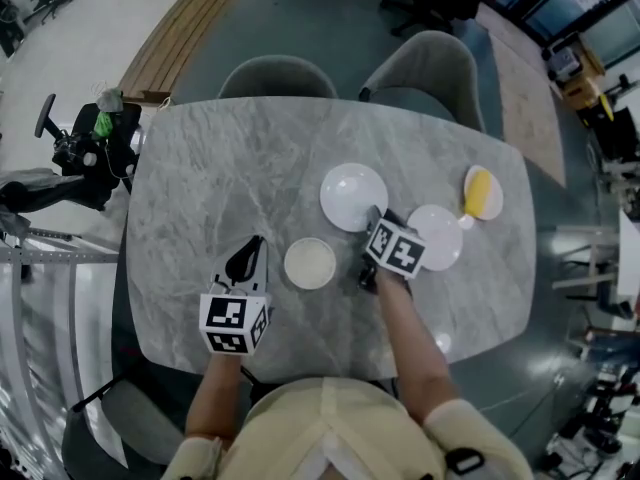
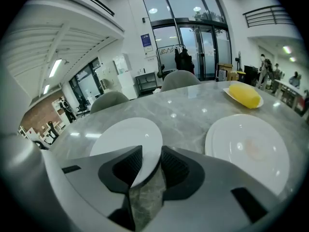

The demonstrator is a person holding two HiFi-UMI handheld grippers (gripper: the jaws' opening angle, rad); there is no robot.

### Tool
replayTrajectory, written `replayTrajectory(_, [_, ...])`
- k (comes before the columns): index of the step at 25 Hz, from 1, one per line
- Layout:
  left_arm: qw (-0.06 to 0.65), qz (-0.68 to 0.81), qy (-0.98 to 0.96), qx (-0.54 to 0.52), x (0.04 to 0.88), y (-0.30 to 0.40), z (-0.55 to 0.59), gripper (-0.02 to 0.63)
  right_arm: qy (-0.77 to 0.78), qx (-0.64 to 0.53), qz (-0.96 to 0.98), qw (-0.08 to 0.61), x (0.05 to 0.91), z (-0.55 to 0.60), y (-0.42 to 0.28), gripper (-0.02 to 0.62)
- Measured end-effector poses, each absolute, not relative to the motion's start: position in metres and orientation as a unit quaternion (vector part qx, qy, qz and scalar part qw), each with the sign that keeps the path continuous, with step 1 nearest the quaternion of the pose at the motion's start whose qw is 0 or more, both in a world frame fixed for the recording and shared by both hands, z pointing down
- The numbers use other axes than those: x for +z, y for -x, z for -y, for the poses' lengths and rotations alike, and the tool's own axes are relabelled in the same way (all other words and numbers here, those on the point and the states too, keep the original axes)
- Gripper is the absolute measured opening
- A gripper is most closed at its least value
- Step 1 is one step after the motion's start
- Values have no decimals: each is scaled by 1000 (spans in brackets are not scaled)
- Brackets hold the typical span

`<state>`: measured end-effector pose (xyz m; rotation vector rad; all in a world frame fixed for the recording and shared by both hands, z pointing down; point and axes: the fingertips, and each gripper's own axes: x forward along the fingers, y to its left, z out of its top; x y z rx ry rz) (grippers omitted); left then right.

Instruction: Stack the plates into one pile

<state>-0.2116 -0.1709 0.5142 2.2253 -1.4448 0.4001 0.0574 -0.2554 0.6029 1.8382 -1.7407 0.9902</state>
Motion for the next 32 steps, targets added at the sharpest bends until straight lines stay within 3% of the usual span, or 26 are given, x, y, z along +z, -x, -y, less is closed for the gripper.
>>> replayTrajectory(18, [245, 513, -813, 129, 510, 206, 171, 5, -609, 380, 695, 26, 538, 245, -37, 23])
replayTrajectory(26, [210, 520, -817, 132, 491, 177, 167, 5, -562, 374, 738, -1, 509, 239, -41, 14])
replayTrajectory(31, [234, 506, -824, 99, 480, 149, 163, 7, -544, 364, 756, 0, 493, 229, -57, 12])
replayTrajectory(32, [235, 502, -827, 97, 479, 143, 163, 32, -542, 362, 759, 0, 489, 226, -61, 12])
